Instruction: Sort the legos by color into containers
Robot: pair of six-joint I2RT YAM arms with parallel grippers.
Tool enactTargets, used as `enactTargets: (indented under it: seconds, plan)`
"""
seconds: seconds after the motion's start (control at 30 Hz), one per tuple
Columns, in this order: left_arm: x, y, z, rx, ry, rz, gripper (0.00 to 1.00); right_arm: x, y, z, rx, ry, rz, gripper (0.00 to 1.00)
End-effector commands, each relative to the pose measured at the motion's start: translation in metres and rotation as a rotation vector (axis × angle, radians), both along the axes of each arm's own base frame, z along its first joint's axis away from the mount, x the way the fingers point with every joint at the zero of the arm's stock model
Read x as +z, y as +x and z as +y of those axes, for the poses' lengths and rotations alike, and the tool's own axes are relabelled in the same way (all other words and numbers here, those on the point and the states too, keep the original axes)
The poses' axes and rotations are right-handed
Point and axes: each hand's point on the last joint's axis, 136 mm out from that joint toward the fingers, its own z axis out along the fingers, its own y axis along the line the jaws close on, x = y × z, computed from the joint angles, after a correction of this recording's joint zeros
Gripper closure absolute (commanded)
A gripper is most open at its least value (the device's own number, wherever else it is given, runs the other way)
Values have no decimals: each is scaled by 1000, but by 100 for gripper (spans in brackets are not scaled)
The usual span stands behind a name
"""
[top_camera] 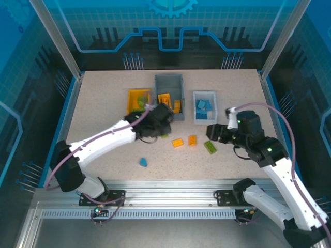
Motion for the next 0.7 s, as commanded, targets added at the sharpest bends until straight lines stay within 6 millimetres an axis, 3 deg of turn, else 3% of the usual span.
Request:
enactTargets:
  seconds: [0.0,0.17,0.27,0.43,0.67]
  plan:
    - [-3,23,49,-3,70,14,69,10,0,56,186,5,-96,31]
    - [-2,89,105,90,58,-14,69,19,3,124,289,2,-210,30]
    - [-17,128,128,132,75,4,69,12,8,154,296,-10,-243,30]
    - [-42,177,140,144,105,25,66,-13,12,188,315,-45,-212,30]
    - [-72,209,146,151,168,90,55,-59,0,240,430,-120,-148,29]
